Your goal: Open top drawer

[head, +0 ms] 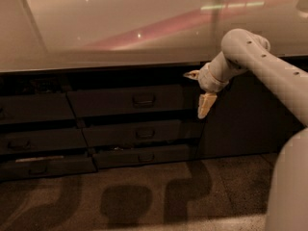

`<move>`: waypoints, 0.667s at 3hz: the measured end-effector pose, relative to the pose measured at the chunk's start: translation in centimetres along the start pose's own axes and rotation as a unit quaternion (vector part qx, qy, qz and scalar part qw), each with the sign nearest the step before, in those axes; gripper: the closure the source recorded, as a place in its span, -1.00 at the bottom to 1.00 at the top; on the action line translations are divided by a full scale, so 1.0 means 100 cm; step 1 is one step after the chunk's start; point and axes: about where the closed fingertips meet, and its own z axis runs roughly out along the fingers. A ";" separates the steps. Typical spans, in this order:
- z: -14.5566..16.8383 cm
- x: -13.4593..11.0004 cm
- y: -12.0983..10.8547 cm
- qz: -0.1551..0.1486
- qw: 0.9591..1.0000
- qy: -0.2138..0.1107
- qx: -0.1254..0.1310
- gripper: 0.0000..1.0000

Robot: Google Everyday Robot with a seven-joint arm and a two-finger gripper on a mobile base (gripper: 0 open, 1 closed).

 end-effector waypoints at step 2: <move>0.044 0.031 -0.020 0.032 0.998 0.003 -0.056 -1.00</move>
Offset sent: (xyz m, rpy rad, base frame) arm 0.0613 -0.0132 -0.0538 -0.0409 0.1766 -0.0374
